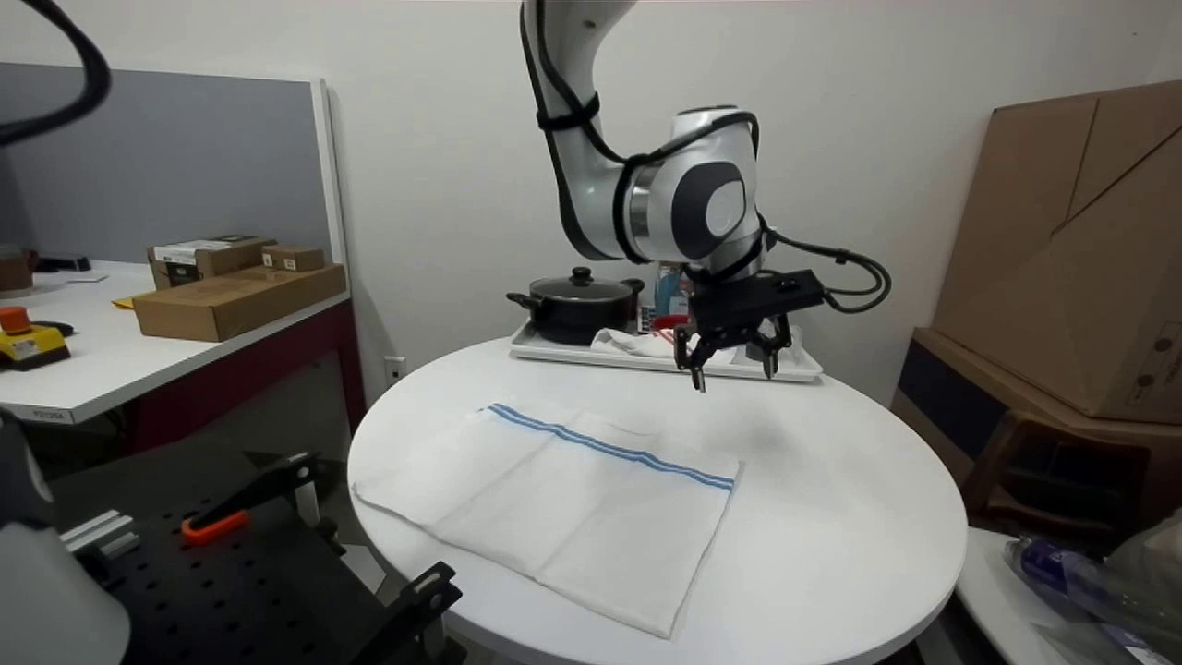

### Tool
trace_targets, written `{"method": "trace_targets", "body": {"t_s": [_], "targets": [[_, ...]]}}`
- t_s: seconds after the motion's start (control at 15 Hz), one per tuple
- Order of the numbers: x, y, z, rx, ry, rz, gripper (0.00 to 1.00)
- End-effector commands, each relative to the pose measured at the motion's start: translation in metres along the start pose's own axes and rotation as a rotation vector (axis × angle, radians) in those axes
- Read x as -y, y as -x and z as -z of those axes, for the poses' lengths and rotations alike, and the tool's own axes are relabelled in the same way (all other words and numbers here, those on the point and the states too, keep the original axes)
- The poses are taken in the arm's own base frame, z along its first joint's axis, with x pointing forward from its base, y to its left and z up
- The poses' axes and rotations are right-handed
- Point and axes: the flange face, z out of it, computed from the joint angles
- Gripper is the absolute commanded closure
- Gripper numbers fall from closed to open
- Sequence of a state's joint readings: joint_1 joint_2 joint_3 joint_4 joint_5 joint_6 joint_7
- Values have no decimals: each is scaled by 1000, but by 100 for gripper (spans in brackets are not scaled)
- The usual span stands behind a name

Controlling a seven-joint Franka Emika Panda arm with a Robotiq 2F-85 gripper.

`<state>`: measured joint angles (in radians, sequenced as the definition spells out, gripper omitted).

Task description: Fold the towel

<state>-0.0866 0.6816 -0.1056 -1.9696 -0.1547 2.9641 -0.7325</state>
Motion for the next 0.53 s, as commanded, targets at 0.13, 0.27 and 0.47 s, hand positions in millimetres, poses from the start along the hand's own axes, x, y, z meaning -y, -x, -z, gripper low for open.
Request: {"method": "trace_targets", "body": {"t_s": [0.13, 0.27, 0.47], "targets": [[-12, -17, -43, 56, -10, -1, 0], [-9, -21, -57, 77, -23, 0, 0], [-2, -24, -74, 106, -50, 0, 0]]}}
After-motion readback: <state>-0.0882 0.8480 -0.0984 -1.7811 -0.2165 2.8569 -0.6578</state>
